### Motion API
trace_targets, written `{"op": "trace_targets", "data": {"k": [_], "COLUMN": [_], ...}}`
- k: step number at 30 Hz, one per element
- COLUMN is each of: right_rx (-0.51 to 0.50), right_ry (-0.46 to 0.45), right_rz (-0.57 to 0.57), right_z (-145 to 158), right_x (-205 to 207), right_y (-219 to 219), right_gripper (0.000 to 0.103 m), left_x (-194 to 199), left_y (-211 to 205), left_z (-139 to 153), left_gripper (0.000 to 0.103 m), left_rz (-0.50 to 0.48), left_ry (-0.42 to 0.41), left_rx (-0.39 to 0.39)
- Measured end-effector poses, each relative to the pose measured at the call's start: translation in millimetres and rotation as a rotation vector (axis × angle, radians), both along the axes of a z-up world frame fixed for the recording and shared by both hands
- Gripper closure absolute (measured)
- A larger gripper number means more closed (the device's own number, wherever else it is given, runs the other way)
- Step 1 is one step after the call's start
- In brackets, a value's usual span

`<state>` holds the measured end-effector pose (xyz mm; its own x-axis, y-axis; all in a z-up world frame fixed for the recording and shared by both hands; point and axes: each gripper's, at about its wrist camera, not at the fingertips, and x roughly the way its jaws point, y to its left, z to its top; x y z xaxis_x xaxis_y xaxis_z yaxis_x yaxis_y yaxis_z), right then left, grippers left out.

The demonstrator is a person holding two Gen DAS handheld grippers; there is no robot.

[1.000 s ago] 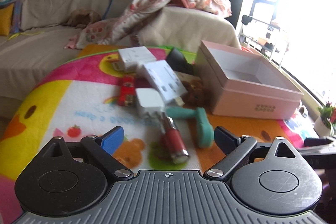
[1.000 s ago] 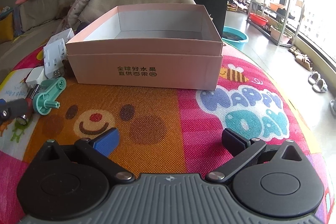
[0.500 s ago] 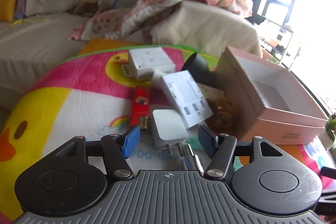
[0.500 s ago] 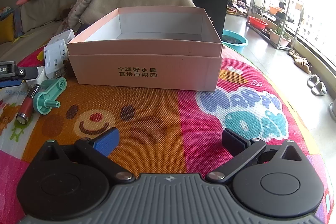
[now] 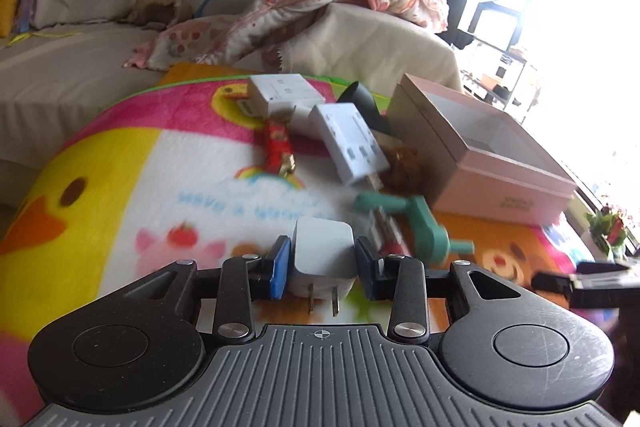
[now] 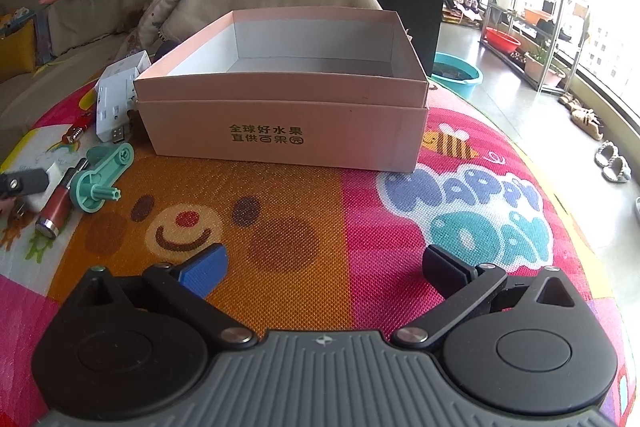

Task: Organize rigid objects
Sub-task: 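Lower the left tool and grasp the white plug charger, then grasp the red lipstick with the right tool while the left tool holds the charger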

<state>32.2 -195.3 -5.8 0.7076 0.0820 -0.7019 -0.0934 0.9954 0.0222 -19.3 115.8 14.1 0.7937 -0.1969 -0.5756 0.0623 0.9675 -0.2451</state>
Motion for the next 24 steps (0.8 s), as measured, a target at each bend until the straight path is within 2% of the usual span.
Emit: {"op": "trace_targets", "data": {"k": [1, 3, 6, 8, 11, 15, 17, 21, 22, 24], "right_rx": [0.004, -0.008, -0.059, -0.047, -0.013, -0.053, -0.080, -0.099, -0.102, -0.095], "right_ry": [-0.002, -0.032, -0.114, -0.162, -0.176, -0.215, -0.204, -0.199, -0.197, -0.175], "right_rz": [0.015, 0.083, 0.192, 0.300, 0.422, 0.523, 0.551, 0.565, 0.566, 0.573], "right_z": [1, 4, 17, 30, 39, 34, 29, 23, 22, 20], "right_x": [-1, -8, -26, -39, -47, -49, -46, -40, -37, -33], "right_y": [1, 10, 41, 67, 98, 143, 159, 172, 173, 171], "right_gripper": [0.001, 0.011, 0.027, 0.047, 0.055, 0.061, 0.067, 0.068, 0.071, 0.084], "left_x": [-9, -19, -21, -20, -20, -20, -20, -20, -20, -21], "left_y": [3, 7, 15, 18, 20, 23, 24, 27, 28, 29], "left_z": [-1, -6, -9, -11, -12, -13, -14, -15, -15, -16], "left_gripper": [0.064, 0.063, 0.063, 0.062, 0.062, 0.062, 0.062, 0.062, 0.062, 0.062], "left_rz": [0.002, 0.001, 0.010, 0.019, 0.021, 0.023, 0.023, 0.027, 0.027, 0.028], "left_ry": [-0.003, -0.012, -0.028, -0.025, -0.029, -0.030, -0.031, -0.031, -0.031, -0.031], "left_rx": [0.002, -0.004, -0.059, -0.083, -0.104, -0.125, -0.132, -0.156, -0.163, -0.169]}}
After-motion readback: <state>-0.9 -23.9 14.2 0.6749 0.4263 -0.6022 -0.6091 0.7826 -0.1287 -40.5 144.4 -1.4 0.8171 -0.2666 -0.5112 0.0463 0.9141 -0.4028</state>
